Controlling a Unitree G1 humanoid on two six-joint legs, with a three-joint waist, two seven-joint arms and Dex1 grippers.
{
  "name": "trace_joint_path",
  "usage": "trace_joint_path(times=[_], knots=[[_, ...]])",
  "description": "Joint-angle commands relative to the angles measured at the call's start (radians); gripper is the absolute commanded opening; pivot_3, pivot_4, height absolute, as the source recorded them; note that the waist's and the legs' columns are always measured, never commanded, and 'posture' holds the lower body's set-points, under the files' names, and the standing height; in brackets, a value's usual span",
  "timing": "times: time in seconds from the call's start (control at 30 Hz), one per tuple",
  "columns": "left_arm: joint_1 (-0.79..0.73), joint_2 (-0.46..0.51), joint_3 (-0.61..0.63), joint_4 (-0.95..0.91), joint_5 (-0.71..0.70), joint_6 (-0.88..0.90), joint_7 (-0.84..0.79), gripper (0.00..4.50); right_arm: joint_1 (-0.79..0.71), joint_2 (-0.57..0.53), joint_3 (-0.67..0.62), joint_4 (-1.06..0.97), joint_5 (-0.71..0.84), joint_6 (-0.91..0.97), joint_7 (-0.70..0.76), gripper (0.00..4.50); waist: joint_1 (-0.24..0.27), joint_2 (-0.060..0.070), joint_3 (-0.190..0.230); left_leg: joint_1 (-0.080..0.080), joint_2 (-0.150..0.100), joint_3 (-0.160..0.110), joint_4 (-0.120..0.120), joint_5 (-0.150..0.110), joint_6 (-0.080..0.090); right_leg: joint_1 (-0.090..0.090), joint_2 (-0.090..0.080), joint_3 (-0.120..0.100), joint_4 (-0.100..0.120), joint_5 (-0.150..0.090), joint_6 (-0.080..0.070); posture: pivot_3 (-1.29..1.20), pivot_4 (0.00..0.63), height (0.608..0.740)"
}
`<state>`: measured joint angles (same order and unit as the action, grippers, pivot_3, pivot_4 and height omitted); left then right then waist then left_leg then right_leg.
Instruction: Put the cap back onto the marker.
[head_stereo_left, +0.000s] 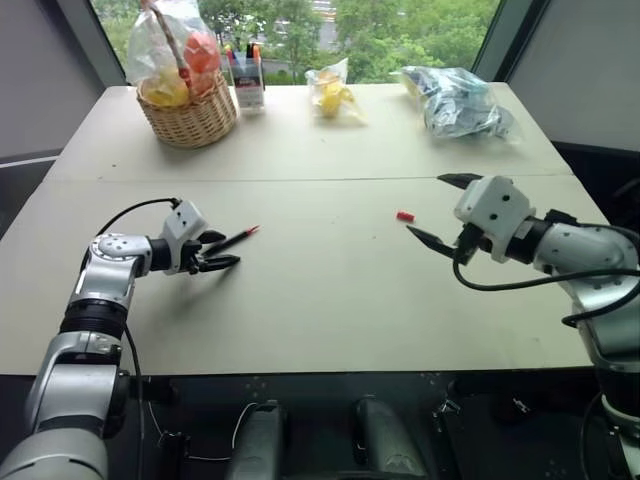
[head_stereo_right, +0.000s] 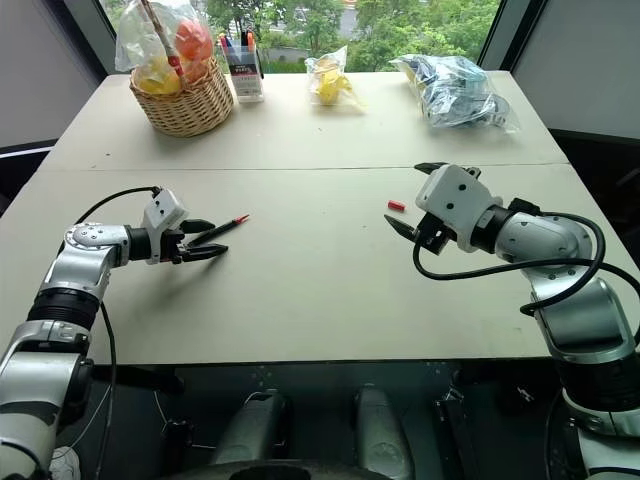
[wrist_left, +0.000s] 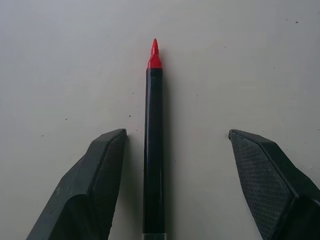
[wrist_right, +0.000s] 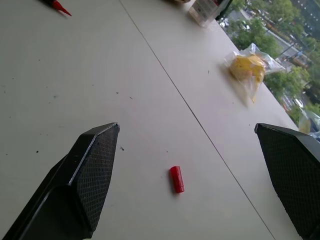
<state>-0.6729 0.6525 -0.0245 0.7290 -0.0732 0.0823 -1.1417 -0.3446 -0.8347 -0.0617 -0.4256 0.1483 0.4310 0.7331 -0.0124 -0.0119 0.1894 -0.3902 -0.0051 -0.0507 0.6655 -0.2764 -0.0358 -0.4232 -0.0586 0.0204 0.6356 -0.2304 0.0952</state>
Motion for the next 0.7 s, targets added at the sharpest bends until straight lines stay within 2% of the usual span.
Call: trace_joint_path(times=[0.03,0.17,0.2,0.27,0.43,0.47,0.7], knots=[[-0.006,-0.006,-0.012,0.054,0.021,0.004,0.025,3.4,-0.024,-0.004,-0.021,-0.01,-0.001,-0.017,-0.002,4.5,0.001,0.0,0.0,0.0,0.0,0.0,0.0,0.0,0.0,0.0,0.0,0.0,0.0,0.0,0.0,0.0,0.15,0.74],[-0.017,-0.004,-0.015,0.101,0.033,-0.009,0.037,3.4,-0.023,-0.006,-0.023,-0.011,-0.002,-0.016,-0.003,4.5,0.001,0.0,0.0,0.002,0.0,0.0,0.0,0.0,0.0,0.002,0.0,0.0,0.0,0.0,0.0,0.0,0.15,0.74],[-0.018,-0.004,-0.017,0.111,0.036,-0.012,0.038,3.16,-0.023,-0.006,-0.024,-0.011,-0.002,-0.016,-0.002,4.5,0.0,0.0,0.0,0.002,0.0,0.0,0.0,0.0,0.0,0.002,0.0,0.0,0.0,0.0,0.0,0.0,0.15,0.74],[-0.022,-0.005,-0.02,0.125,0.039,-0.019,0.04,2.6,-0.022,-0.008,-0.025,-0.011,-0.003,-0.017,-0.001,4.5,0.0,0.001,0.0,0.003,0.0,0.0,0.0,0.0,0.0,0.002,0.0,0.0,0.001,0.0,0.0,0.0,0.15,0.74],[-0.025,-0.007,-0.028,0.141,0.041,-0.027,0.037,0.19,-0.024,-0.012,-0.027,-0.009,-0.006,-0.018,0.0,4.5,-0.001,0.001,-0.001,0.003,0.0,0.0,0.0,0.0,0.0,0.002,0.0,0.0,0.001,0.0,0.0,0.0,0.15,0.74],[-0.025,-0.007,-0.03,0.143,0.041,-0.028,0.035,0.03,-0.024,-0.012,-0.028,-0.01,-0.007,-0.018,0.0,4.5,-0.001,0.001,-0.001,0.003,0.0,0.0,0.0,0.0,0.0,0.002,0.0,0.0,0.001,0.0,0.0,0.0,0.15,0.74],[-0.028,-0.004,-0.036,0.15,0.045,-0.042,0.018,0.03,-0.013,-0.006,-0.033,-0.021,-0.007,-0.011,-0.01,4.5,-0.001,0.001,-0.001,0.003,0.0,0.0,0.0,0.0,0.0,0.002,0.0,0.0,0.001,0.0,0.0,0.0,0.15,0.74]])
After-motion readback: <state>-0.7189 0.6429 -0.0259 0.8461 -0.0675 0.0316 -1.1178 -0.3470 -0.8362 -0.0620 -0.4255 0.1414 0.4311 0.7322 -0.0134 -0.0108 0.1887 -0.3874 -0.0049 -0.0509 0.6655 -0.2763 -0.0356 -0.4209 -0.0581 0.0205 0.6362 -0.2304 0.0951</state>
